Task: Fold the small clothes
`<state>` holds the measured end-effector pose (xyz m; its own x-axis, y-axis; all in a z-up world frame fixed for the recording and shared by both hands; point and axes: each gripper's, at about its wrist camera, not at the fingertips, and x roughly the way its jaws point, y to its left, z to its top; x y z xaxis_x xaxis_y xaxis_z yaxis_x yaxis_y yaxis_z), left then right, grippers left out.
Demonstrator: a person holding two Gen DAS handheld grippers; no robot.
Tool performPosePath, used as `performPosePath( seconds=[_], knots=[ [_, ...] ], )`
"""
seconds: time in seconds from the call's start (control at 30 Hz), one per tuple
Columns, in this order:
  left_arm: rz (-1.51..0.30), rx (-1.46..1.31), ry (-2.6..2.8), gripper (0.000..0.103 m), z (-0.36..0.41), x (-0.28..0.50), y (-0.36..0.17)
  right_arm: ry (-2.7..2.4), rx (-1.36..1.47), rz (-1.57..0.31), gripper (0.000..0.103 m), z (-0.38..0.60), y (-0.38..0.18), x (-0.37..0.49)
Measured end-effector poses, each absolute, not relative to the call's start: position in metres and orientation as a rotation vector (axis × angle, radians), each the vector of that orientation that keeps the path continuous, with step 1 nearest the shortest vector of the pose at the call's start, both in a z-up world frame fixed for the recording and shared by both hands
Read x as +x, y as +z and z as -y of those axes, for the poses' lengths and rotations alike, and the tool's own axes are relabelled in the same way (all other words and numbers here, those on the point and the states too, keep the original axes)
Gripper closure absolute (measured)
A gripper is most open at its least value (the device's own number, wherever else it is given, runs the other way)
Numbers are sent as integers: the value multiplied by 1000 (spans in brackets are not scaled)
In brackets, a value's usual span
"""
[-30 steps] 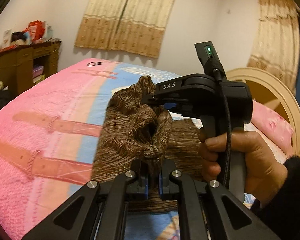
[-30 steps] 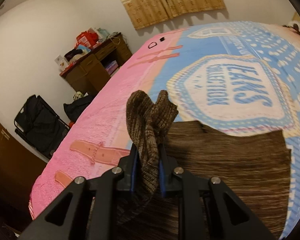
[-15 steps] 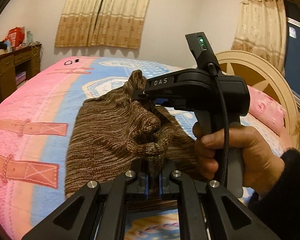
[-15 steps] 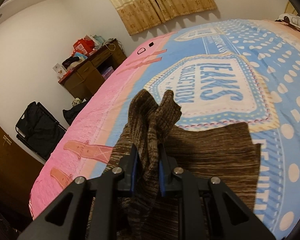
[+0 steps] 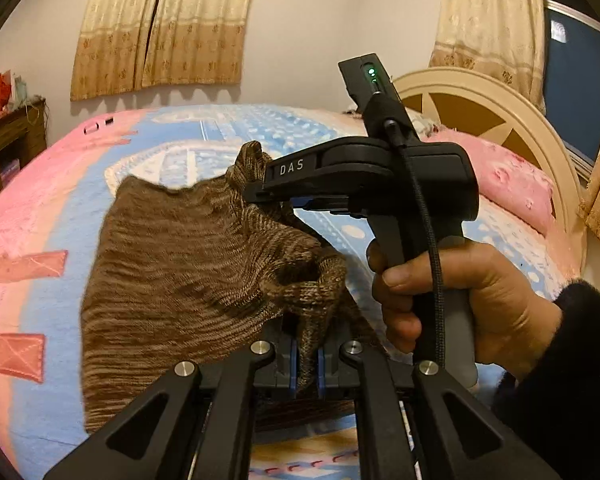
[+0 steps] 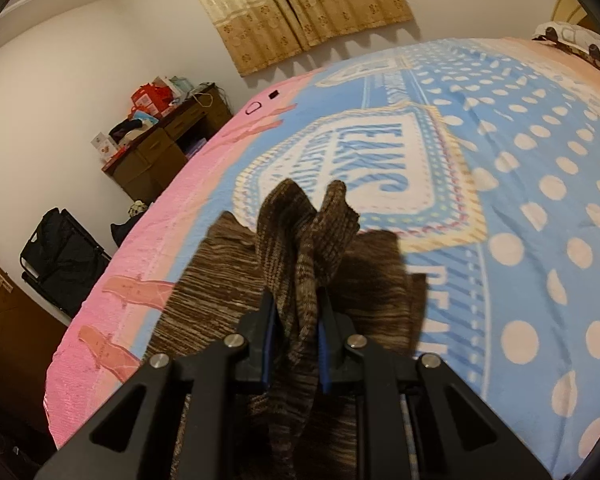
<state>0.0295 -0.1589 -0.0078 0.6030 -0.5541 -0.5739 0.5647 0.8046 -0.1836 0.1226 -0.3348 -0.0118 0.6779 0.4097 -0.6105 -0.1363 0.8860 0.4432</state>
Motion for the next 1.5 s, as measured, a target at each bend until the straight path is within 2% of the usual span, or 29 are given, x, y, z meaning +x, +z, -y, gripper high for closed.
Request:
performPosePath(
  seconds=[0.23, 0.3, 0.33, 0.37, 0.4, 0.43, 0.6, 0.8, 0.97, 1.1, 1.13, 1.17, 1.2, 1.23, 1.4, 1.5],
  knots=[
    [-762, 59, -607, 97, 170, 34, -27, 304, 454, -816, 81, 352, -44, 130],
    [-782, 68, -632, 97, 169, 30, -28, 291, 462, -810, 72, 358, -46, 127],
    [-791, 81, -652, 97, 166, 27, -27, 277, 461, -807, 62, 360, -46, 124],
    [-799, 104, -673, 96, 163, 22, -28, 265, 464, -802, 58, 364, -44, 120],
    [-808, 123, -690, 92, 161, 18, -29, 250, 466, -799, 55, 368, -42, 115],
    [-830, 141, -715, 83, 157, 13, -30, 230, 469, -790, 52, 373, -39, 108],
    [-822, 98, -755, 46, 131, -10, -26, 150, 439, -727, 52, 391, -23, 53],
    [-785, -5, -703, 45, 80, -17, -8, 244, 425, -713, 52, 371, -13, -5],
    [-833, -134, -521, 45, 50, 18, -5, 322, 372, -702, 52, 335, -9, -33],
    [-870, -121, -411, 45, 54, 41, -10, 326, 254, -748, 52, 302, -17, -30],
    [-877, -100, -396, 45, 59, 47, -10, 304, 218, -771, 57, 296, -22, -28],
    [-885, -79, -386, 45, 59, 51, -13, 287, 192, -796, 86, 293, -28, -24],
    [-892, -60, -379, 45, 63, 55, -15, 270, 174, -830, 98, 292, -36, -22],
    [-899, -39, -371, 45, 68, 59, -16, 251, 173, -857, 96, 294, -43, -22],
    [-912, 16, -372, 45, 69, 61, -33, 241, 235, -870, 100, 320, -47, -31],
    [-880, 11, -374, 39, 63, 51, -37, 257, 261, -865, 101, 326, -52, -33]
  ],
)
